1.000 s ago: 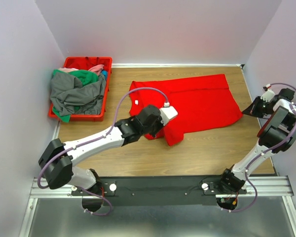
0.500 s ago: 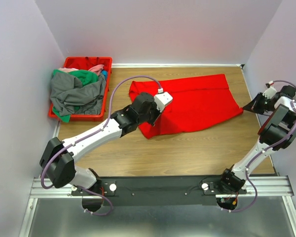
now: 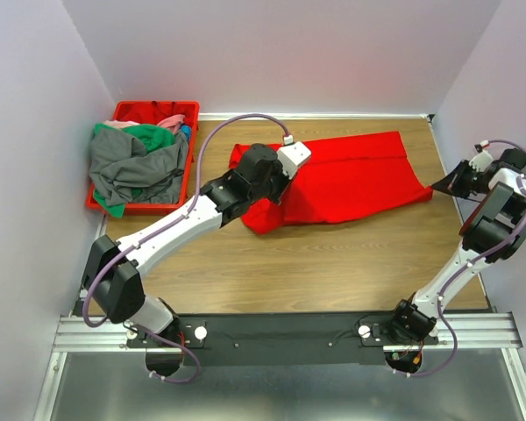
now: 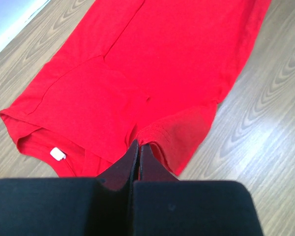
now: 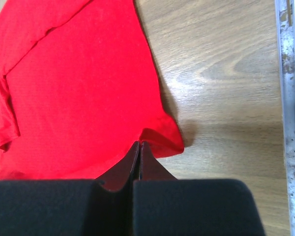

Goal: Fold and stack the t-shirts
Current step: Fold the tshirt

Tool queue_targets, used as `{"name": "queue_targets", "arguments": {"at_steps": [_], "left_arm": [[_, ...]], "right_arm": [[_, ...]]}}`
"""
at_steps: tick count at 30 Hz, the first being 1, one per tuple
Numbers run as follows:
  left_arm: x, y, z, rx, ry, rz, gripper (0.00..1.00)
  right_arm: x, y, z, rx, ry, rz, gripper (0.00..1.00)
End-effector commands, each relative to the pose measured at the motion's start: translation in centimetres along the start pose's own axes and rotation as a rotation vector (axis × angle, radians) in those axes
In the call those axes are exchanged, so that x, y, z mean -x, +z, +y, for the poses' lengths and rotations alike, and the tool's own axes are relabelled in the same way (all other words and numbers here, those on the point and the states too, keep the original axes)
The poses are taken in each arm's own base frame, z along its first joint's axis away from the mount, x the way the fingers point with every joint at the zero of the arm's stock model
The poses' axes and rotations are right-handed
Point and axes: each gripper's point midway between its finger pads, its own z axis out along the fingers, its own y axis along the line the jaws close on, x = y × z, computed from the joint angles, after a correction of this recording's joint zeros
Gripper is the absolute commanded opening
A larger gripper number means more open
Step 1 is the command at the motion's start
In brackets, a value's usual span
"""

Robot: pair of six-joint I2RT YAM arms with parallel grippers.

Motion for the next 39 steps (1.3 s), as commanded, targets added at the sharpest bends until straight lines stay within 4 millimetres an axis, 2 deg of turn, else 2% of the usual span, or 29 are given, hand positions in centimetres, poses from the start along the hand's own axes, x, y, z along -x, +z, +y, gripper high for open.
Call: {"name": "queue_targets", "arguments": {"at_steps": [1, 10, 18, 19, 24, 25, 26, 27, 31, 39], "left_arm": [[0.3, 0.4, 1.0, 0.011, 0.016, 0.015, 0.0], [1.1, 1.7, 3.2, 0.046, 0.026, 0.02, 0.0], [1.2, 3.4, 5.4, 0.079, 0.038, 0.041, 0.0], [1.8, 3.5, 5.8, 0.086, 0.039, 0.031, 0.0], [1.9, 4.9, 7.2, 0.104, 0.04, 0.043, 0.0], [2.6, 5.0, 7.5, 0.108, 0.043, 0.03, 0.0], [2.1, 5.5, 8.2, 0.138, 0.047, 0.049, 0.0], [2.7, 5.6, 8.6, 0.146, 0.047, 0.04, 0.0], [2.3, 6.8, 9.4, 0.157, 0.051, 0.059, 0.0], [2.2, 7.9, 10.0, 0.16, 0.062, 0.065, 0.0]], "right_arm": [[0.6, 0.6, -0.4, 0.037, 0.043, -0.014, 0.04], [2.5, 1.4, 0.3, 0.054, 0.046, -0.052, 0.04], [4.1, 2.9, 1.1, 0.06, 0.049, -0.066, 0.05], [4.3, 3.1, 1.0, 0.059, 0.049, -0.069, 0.05], [5.1, 4.1, 0.9, 0.054, 0.055, -0.075, 0.05], [5.1, 4.2, 0.8, 0.05, 0.056, -0.076, 0.05], [5.2, 4.5, 0.7, 0.051, 0.056, -0.076, 0.05], [5.3, 4.6, 0.7, 0.048, 0.056, -0.075, 0.05], [5.4, 5.2, 0.4, 0.041, 0.061, -0.073, 0.05], [5.3, 6.3, 0.2, 0.035, 0.063, -0.068, 0.06]]}}
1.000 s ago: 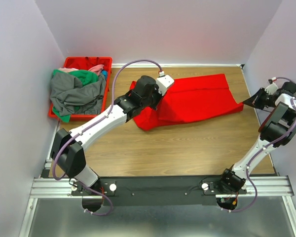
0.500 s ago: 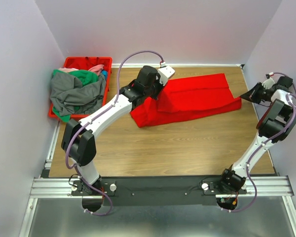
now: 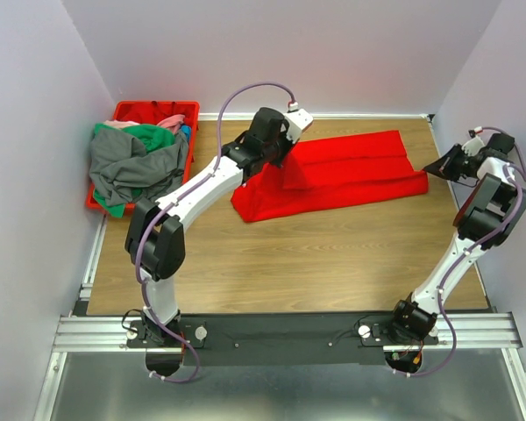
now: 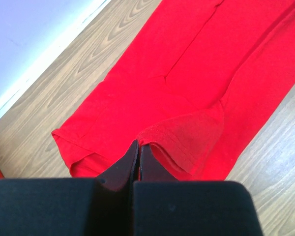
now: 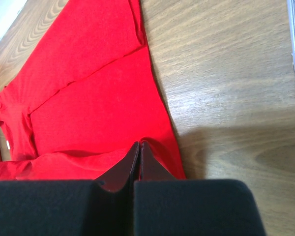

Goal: Fold and stack the t-shirts
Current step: Fold the tshirt

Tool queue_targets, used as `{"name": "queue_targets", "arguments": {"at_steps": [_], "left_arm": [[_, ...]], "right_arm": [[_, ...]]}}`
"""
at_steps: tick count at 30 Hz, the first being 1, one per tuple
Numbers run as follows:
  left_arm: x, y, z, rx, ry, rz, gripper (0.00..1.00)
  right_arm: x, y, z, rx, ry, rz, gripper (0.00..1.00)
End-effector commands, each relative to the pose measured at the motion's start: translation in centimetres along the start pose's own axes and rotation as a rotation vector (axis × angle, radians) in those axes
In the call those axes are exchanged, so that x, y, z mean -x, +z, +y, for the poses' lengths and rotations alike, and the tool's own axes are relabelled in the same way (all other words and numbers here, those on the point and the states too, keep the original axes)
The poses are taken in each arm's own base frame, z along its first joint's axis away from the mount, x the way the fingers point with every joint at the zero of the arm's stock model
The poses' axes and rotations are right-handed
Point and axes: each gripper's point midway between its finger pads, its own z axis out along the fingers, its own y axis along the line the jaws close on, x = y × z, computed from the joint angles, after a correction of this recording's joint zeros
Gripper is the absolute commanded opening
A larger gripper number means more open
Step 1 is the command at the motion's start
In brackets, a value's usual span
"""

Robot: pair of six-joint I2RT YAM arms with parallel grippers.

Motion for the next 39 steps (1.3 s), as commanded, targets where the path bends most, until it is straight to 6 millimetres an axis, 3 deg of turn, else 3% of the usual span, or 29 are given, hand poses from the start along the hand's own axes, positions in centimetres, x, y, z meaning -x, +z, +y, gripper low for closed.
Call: {"name": "queue_targets", "arguments": {"at_steps": [1, 14, 39], "left_arm": [[0.4, 0.3, 0.9, 0.025, 0.014, -0.002, 0.0], [-0.1, 1.1, 1.3, 0.029, 0.013, 0.008, 0.0], [1.8, 2.7, 2.0, 0.032, 0.026, -0.028, 0.0]], "right_arm": [[0.4, 1.2, -1.4, -0.028, 0.005, -0.012, 0.06], [0.2, 1.8, -1.8, -0.061, -0.001, -0.007, 0.07], [0.0, 2.0, -2.8, -0.102, -0.004, -0.011, 0.07]]}}
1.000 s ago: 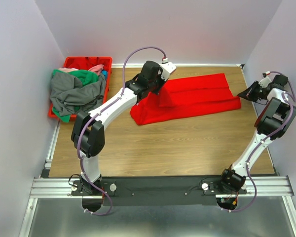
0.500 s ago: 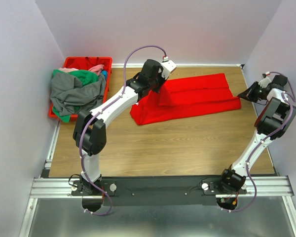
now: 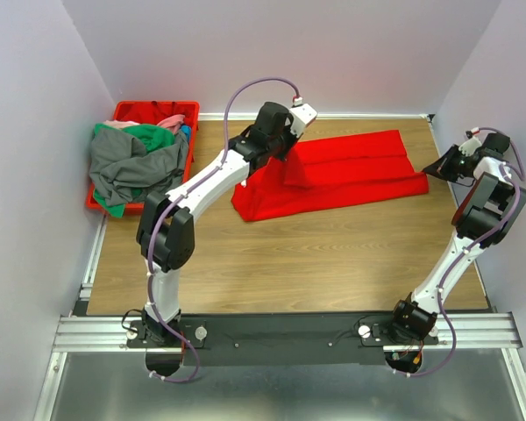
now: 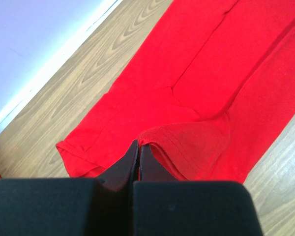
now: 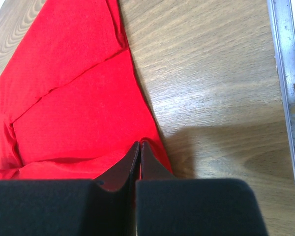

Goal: Fold and stack the t-shirts
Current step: Fold the tshirt

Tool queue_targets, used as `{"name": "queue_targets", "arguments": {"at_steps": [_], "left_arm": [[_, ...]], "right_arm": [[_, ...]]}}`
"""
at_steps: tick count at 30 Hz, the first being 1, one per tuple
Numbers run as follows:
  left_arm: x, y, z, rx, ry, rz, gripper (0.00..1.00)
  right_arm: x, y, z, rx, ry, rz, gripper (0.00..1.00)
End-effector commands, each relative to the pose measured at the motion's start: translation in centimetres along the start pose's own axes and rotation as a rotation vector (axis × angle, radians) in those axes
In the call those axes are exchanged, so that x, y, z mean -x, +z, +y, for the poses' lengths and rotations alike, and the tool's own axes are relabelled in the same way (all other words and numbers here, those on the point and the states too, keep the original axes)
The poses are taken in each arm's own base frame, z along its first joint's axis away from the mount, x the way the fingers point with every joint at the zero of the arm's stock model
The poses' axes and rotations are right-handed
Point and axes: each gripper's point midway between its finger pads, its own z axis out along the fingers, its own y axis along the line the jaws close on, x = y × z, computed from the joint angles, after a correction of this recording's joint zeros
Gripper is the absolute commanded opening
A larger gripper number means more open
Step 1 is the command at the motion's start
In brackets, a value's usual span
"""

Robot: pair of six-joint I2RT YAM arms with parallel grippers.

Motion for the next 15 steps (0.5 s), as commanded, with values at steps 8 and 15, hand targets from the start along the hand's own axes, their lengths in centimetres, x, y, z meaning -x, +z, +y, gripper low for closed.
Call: {"name": "queue_targets", "arguments": {"at_steps": [8, 15], "left_arm": [[2.9, 1.3, 1.8, 0.035, 0.008, -0.055, 0.0], [3.3, 2.0, 3.0, 0.065, 0.0, -0.055, 0.0]], "right_arm": [[0.0, 0.8, -1.8, -0.05, 0.0, -0.011, 0.07], [0.5, 0.8, -1.4, -0.035, 0.005, -0.02, 0.07]]}}
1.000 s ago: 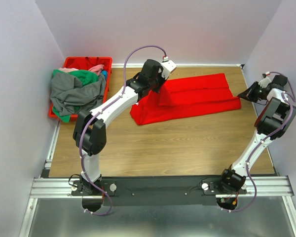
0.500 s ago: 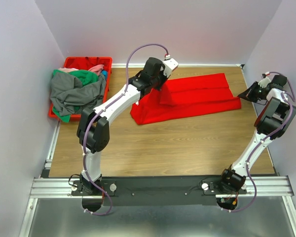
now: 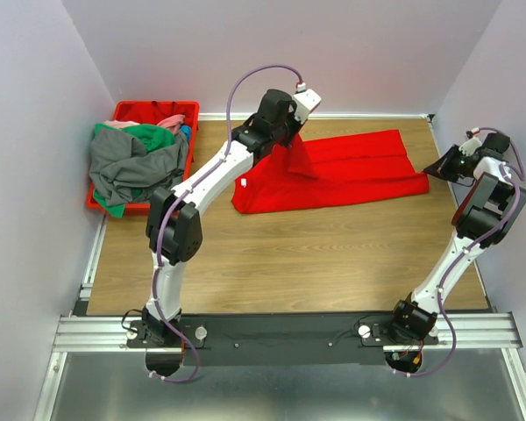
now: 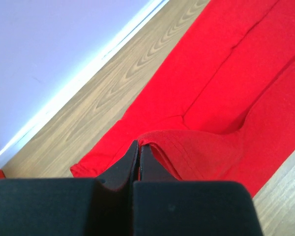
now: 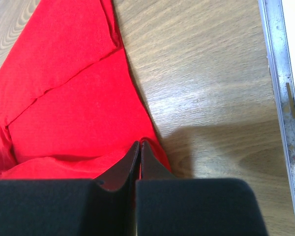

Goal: Fold and stack the t-shirts
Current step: Fold the tshirt

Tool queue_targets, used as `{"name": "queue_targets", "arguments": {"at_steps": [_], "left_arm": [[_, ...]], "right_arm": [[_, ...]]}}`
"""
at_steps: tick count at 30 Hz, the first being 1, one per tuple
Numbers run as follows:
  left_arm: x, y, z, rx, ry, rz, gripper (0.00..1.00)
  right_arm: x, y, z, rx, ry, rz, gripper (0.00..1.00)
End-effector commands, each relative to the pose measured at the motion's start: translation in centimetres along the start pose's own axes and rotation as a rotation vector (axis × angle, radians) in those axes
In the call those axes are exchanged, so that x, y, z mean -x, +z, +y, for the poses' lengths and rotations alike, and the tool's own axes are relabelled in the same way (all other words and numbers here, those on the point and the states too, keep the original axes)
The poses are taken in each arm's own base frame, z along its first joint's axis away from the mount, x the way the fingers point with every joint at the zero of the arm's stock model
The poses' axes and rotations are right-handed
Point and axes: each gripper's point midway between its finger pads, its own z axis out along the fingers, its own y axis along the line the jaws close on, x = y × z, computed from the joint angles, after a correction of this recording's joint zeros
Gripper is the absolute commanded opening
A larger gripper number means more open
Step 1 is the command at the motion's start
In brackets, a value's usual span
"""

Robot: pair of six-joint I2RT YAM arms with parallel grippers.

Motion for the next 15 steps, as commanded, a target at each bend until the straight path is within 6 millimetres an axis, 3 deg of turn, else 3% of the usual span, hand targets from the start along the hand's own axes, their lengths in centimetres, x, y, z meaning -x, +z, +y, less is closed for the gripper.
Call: {"name": "queue_targets", "arguments": {"at_steps": [1, 15], "left_arm": [[-0.3, 0.6, 1.4, 0.038, -0.004, 0.012, 0.0], [-2.4, 2.0, 4.3, 0.066, -0.041, 0.04, 0.0]], "right_arm": [[0.4, 0.9, -1.0, -0.01, 0.011, -0.014, 0.07], [2.2, 2.4, 0.5, -0.001, -0.016, -0.036, 0.07]]}}
